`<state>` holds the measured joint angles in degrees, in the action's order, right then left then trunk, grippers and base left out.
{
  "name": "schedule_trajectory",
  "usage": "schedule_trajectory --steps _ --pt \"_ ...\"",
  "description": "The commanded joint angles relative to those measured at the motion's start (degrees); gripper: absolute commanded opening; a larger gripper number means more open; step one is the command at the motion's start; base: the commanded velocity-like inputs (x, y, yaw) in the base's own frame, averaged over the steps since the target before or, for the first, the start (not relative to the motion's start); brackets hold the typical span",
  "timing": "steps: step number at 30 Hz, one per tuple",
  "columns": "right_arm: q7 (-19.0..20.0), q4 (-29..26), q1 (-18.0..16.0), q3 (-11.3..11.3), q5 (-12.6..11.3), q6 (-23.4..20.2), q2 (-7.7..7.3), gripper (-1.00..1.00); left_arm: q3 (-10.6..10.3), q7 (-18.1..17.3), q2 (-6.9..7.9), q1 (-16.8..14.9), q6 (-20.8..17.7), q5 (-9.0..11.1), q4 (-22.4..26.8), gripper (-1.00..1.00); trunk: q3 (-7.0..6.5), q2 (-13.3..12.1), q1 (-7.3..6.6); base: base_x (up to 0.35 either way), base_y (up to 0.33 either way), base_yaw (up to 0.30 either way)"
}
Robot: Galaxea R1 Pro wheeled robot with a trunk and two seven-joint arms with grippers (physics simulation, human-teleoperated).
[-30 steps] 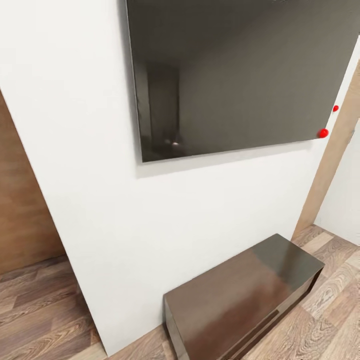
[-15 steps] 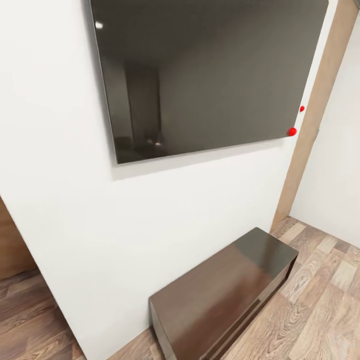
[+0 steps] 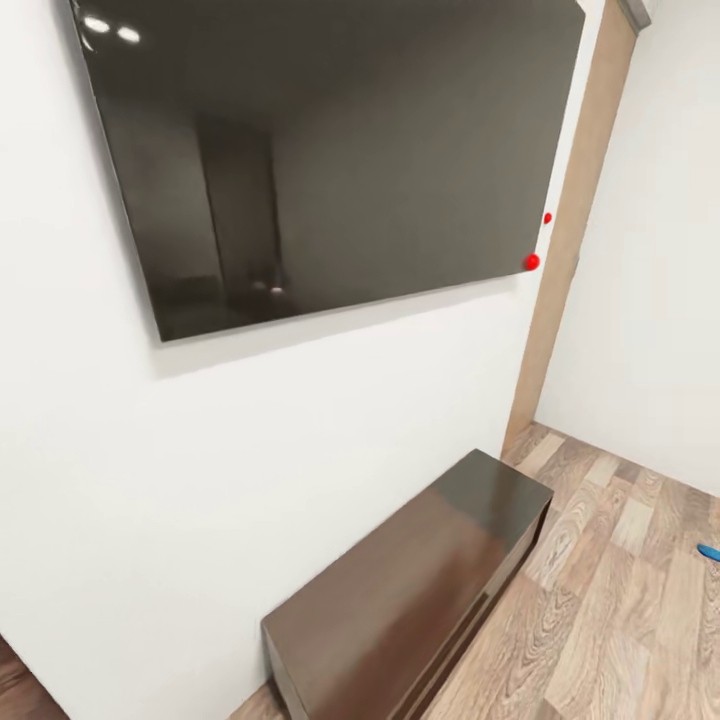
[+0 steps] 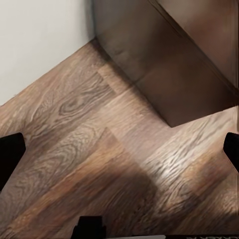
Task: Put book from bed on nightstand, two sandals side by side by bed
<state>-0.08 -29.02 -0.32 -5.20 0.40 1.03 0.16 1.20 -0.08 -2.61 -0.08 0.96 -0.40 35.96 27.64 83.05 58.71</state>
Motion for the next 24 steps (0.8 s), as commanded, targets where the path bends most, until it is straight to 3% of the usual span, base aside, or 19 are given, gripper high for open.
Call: schedule_trajectory --steps 1,24 --pt "0.0 0.0 0.0 -0.1 0.0 0.1 0.02 1.0 0.1 0.0 -0.03 0.0 0.1 0.0 0.0 1.0 0.05 0.0 0.02 0.163 0.0 -0.251" --pt "0.0 0.0 0.0 -0.1 0.0 0.1 0.05 1.0 0.1 0.0 -0.03 0.0 0.1 0.0 0.0 1.0 0.05 0.0 0.02 0.017 0.0 -0.25"
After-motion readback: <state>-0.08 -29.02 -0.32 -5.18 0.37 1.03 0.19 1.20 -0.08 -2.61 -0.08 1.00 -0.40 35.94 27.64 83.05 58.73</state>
